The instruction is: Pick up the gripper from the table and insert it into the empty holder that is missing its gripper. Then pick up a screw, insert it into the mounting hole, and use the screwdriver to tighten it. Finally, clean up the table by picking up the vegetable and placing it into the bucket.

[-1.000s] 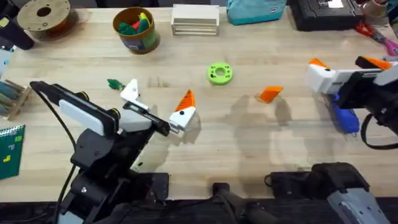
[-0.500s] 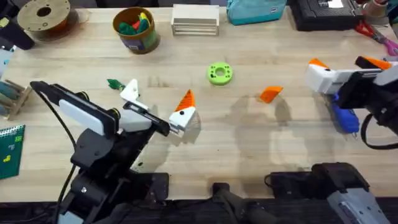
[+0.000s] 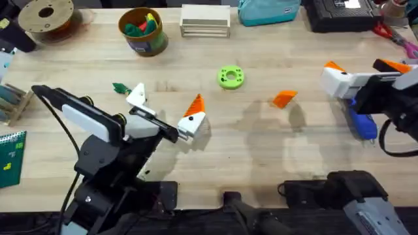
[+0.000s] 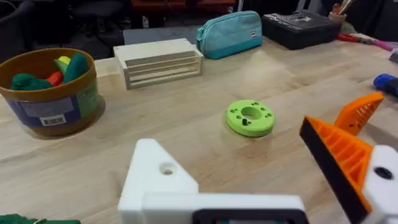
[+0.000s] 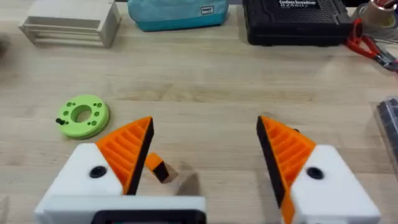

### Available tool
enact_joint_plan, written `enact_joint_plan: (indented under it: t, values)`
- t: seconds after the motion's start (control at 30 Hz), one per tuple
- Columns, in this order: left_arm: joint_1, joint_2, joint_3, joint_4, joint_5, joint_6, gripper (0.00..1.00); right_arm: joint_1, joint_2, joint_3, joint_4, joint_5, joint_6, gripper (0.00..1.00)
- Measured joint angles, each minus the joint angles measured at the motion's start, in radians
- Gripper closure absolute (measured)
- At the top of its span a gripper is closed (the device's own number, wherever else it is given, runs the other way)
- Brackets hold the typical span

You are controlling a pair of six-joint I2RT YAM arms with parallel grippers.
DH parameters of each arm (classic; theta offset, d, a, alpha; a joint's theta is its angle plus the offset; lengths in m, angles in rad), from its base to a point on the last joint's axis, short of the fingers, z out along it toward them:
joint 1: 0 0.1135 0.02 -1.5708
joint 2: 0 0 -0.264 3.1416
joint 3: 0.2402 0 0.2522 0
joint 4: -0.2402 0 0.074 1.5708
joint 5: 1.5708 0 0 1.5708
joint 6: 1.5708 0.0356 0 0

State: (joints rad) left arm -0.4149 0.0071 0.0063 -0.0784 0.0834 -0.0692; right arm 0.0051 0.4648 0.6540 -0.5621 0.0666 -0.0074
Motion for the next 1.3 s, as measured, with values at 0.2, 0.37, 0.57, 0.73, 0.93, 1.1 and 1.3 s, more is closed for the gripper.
enact_joint_plan:
  t: [0.2, 0.37, 0.57, 0.73, 0.93, 1.1, 1.3]
  values:
    - [0.0, 0.0, 0.0, 0.001, 0.008, 0.0, 0.015, 0.0, 0.0, 0.0, 0.0, 0.0, 0.0, 0.01]
    - [0.0, 0.0, 0.0, 0.01, 0.093, 0.0, 0.015, 0.0, 0.0, 0.0, 0.0, 0.0, 0.0, 0.01]
    - [0.0, 0.0, 0.0, 0.021, 0.248, 0.0, 0.015, 0.0, 0.0, 0.0, 0.0, 0.0, 0.0, 0.011]
    - [0.0, 0.0, 0.0, 0.025, 0.373, 0.0, 0.015, 0.0, 0.0, 0.0, 0.0, 0.0, 0.0, 0.011]
    - [0.0, 0.0, 0.0, 0.026, 0.504, 0.0, 0.016, 0.0, 0.0, 0.0, 0.0, 0.0, 0.0, 0.01]
    - [0.0, 0.0, 0.0, 0.024, 0.566, 0.0, 0.015, 0.0, 0.0, 0.0, -0.025, 0.0, 0.027, 0.01]
    - [0.0, 0.0, 0.0, 0.023, 0.588, 0.0, 0.015, 0.0, 0.022, 0.001, -0.1, -0.06, 0.059, 0.011]
